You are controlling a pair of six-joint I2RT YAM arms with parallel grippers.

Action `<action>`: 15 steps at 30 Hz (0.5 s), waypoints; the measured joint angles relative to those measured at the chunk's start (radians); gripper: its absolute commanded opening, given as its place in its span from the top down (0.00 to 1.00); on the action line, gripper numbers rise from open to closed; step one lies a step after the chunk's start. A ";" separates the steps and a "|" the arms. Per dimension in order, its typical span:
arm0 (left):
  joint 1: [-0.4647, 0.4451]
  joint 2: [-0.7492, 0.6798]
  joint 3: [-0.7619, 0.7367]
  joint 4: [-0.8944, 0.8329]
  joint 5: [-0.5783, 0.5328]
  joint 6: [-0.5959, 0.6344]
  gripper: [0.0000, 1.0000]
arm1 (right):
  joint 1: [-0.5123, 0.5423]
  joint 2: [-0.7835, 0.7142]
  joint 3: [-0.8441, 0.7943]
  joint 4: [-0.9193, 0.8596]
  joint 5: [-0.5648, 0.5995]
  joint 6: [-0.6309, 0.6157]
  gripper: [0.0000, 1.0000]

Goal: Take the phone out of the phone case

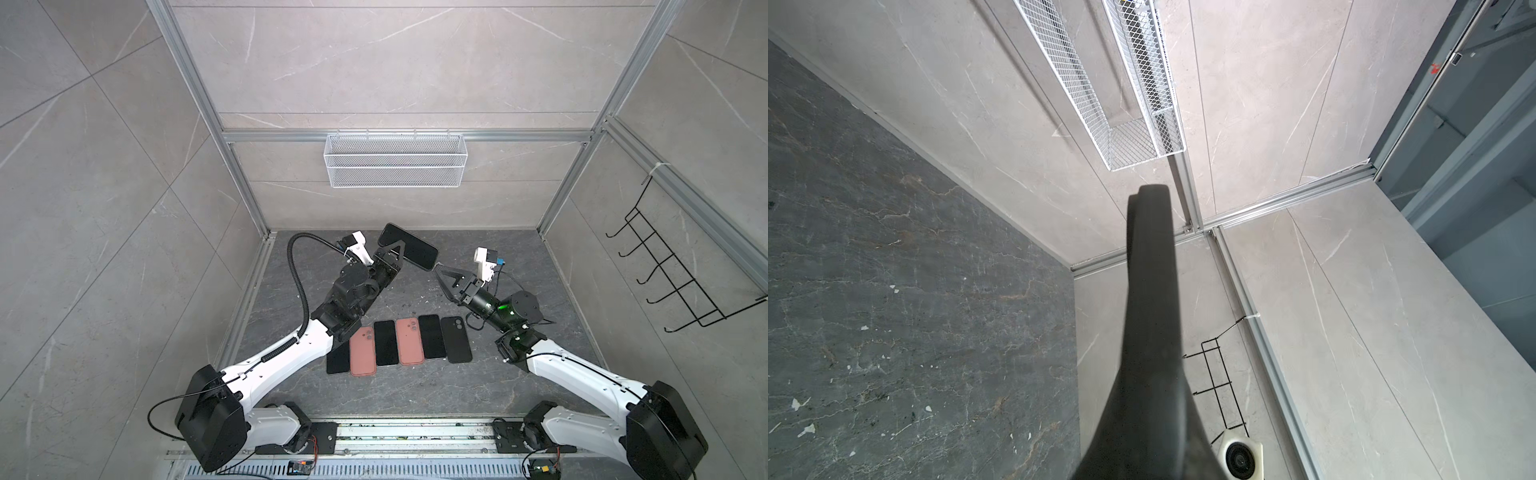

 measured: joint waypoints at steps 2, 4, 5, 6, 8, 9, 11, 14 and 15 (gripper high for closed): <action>0.000 0.000 0.000 0.002 -0.001 -0.005 1.00 | 0.008 0.017 0.000 0.008 0.000 0.003 0.49; 0.000 0.000 0.000 0.002 -0.001 -0.009 1.00 | 0.014 0.031 0.000 0.013 0.000 0.003 0.50; 0.000 0.000 0.000 0.002 0.000 -0.011 1.00 | 0.016 0.037 0.000 0.014 0.000 0.003 0.51; 0.000 0.000 0.000 0.002 0.000 -0.011 1.00 | 0.019 0.042 0.000 0.018 0.000 0.003 0.51; 0.000 0.000 0.000 0.004 0.001 -0.016 1.00 | 0.022 0.050 0.000 0.024 0.000 0.004 0.54; 0.000 0.000 0.000 0.004 0.002 -0.018 1.00 | 0.023 0.053 0.000 0.028 0.000 0.007 0.55; 0.000 0.000 0.000 0.004 0.002 -0.022 1.00 | 0.024 0.058 0.000 0.034 0.000 0.011 0.57; 0.000 0.001 -0.001 0.005 0.004 -0.027 1.00 | 0.024 0.062 0.000 0.038 0.000 0.016 0.66; -0.001 0.001 -0.002 0.005 0.006 -0.028 1.00 | 0.024 0.063 0.000 0.039 0.000 0.019 0.68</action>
